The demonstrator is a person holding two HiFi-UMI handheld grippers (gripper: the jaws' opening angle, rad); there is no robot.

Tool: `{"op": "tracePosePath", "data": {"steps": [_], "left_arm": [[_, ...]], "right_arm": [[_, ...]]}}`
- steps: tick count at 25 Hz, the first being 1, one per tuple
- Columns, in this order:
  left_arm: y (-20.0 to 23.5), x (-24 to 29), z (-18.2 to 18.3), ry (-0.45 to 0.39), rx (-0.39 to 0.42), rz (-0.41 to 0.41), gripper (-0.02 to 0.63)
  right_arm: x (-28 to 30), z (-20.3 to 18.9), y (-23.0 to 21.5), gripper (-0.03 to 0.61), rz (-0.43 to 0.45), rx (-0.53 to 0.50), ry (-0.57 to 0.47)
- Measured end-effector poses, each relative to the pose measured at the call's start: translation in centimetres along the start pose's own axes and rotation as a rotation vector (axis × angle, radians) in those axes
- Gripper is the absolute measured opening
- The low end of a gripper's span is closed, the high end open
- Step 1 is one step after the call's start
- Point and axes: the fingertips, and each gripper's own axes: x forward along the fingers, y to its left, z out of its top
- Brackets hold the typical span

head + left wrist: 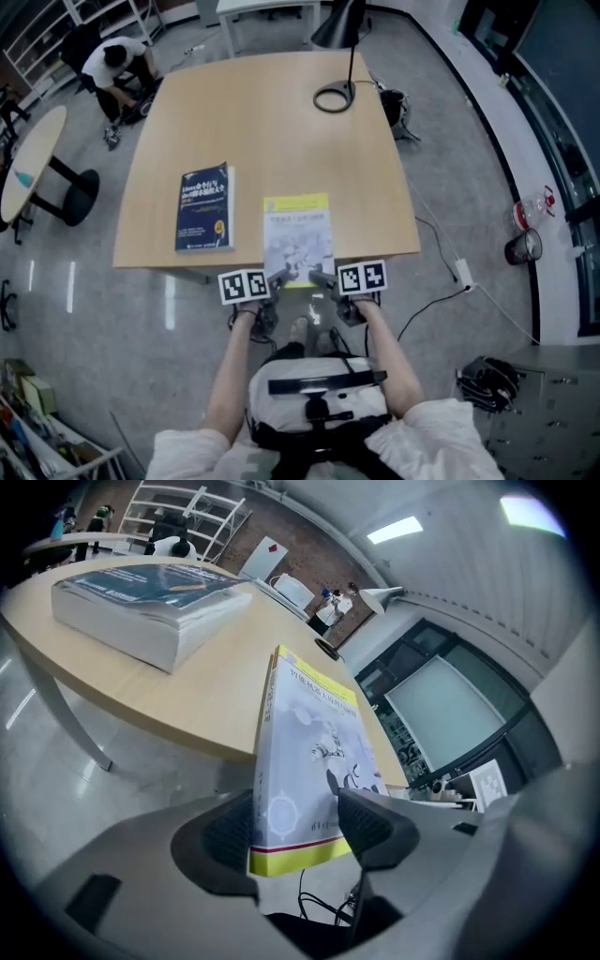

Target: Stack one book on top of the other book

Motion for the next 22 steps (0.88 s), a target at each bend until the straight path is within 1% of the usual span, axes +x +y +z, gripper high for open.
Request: {"op": "tracePosePath", "data": {"steps": [4, 6, 8, 9, 10, 11, 13, 15, 18, 20, 22], "left_arm": [[-0.1, 0.6, -0.2, 0.046, -0.021, -0.044, 0.261], [-0.1, 0.9, -0.2, 0.065, -0.036, -0.087, 0.261], [-0.1, 1.3, -0.4, 0.084, -0.073, -0.139, 0.261], [-0.1, 1.4, -0.5, 0.093, -0.093, -0.162, 0.261], [-0.1, 1.5, -0.7, 0.100, -0.108, -0.180, 0.261], [-0.2, 1.6, -0.8, 0.103, -0.112, -0.191, 0.261], [-0.4, 1.6, -0.8, 0.101, -0.098, -0.188, 0.259], [-0.7, 1.6, -0.4, 0.094, -0.074, -0.169, 0.247], [-0.8, 1.2, -0.2, 0.064, -0.025, -0.134, 0.212], [-1.0, 0.7, 0.1, 0.046, 0.008, -0.116, 0.176], [-1.5, 0.3, 0.4, 0.026, 0.030, -0.120, 0.136]], "right_arm": [[1.1, -0.2, -0.4, 0.337, 0.015, 0.056, 0.004], [1.4, 0.0, -0.4, 0.337, 0.030, 0.079, 0.009], [1.5, 0.1, -0.4, 0.336, 0.049, 0.099, 0.007], [1.6, 0.1, -0.2, 0.324, 0.062, 0.111, 0.002], [1.6, 0.1, 0.1, 0.298, 0.074, 0.124, -0.001], [1.6, 0.1, 0.3, 0.283, 0.083, 0.139, 0.000], [1.6, 0.1, 0.5, 0.264, 0.098, 0.150, 0.017], [1.4, 0.4, 0.5, 0.243, 0.108, 0.136, 0.036], [0.8, 0.7, 1.0, 0.174, 0.105, 0.091, 0.026], [0.5, 1.0, 1.5, 0.135, 0.098, 0.058, 0.004], [0.3, 1.3, 1.9, 0.123, 0.083, 0.024, -0.017]]}}
